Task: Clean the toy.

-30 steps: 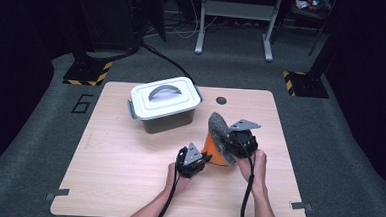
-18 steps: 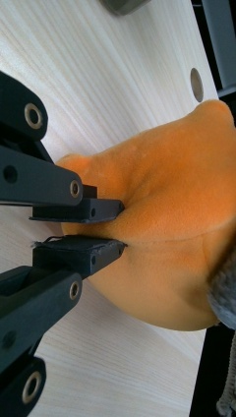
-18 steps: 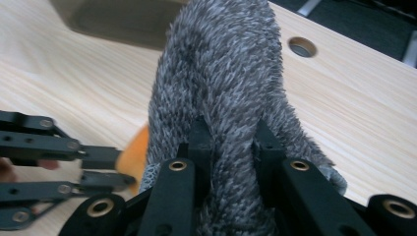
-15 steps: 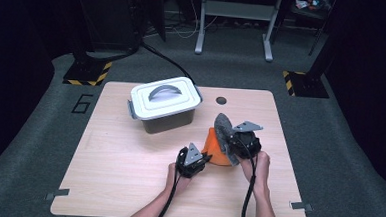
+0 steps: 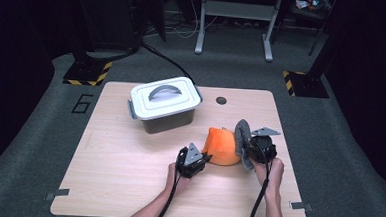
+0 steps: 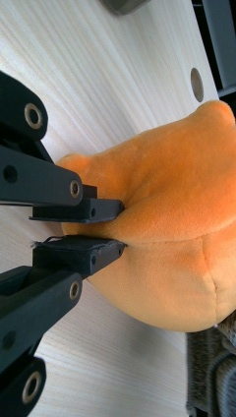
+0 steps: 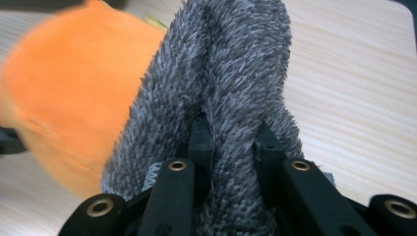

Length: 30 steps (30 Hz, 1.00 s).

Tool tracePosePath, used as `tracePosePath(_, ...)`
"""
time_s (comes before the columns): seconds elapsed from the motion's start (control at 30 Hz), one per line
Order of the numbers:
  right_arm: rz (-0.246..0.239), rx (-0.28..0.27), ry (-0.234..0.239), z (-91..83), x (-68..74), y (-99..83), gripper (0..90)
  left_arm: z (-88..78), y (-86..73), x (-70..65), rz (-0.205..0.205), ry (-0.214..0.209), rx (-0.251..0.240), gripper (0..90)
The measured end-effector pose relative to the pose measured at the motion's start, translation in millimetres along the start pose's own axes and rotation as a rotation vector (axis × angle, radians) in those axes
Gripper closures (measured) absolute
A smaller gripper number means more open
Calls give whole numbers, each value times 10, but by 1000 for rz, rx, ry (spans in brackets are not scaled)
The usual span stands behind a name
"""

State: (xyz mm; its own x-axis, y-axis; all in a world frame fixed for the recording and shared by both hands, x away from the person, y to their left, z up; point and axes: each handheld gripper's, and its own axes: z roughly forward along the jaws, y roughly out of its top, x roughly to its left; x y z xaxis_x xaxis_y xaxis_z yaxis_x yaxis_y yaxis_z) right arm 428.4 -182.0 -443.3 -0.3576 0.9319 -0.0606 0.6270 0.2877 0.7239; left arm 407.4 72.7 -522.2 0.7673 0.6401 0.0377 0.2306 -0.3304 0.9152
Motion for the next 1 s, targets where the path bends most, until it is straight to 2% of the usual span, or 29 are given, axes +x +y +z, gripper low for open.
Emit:
tracePosePath(0.23,39,54,-3,145,-90,-105,752,2,-1,3,-3,0,-3,818)
tracePosePath(0.6,53,126,-1,377,-203,-251,751,7,-4,1,-15,2,-10,817)
tracePosePath(0.77,75,90,-15,256,-219,-228,754,2,-4,6,-20,-2,-6,817)
tracePosePath(0.93,65,16,-15,14,-192,-117,754,1,-4,7,-20,-3,-5,817)
tracePosePath(1.0,42,-15,-11,-79,-169,-60,753,0,-4,10,-21,-4,-5,817)
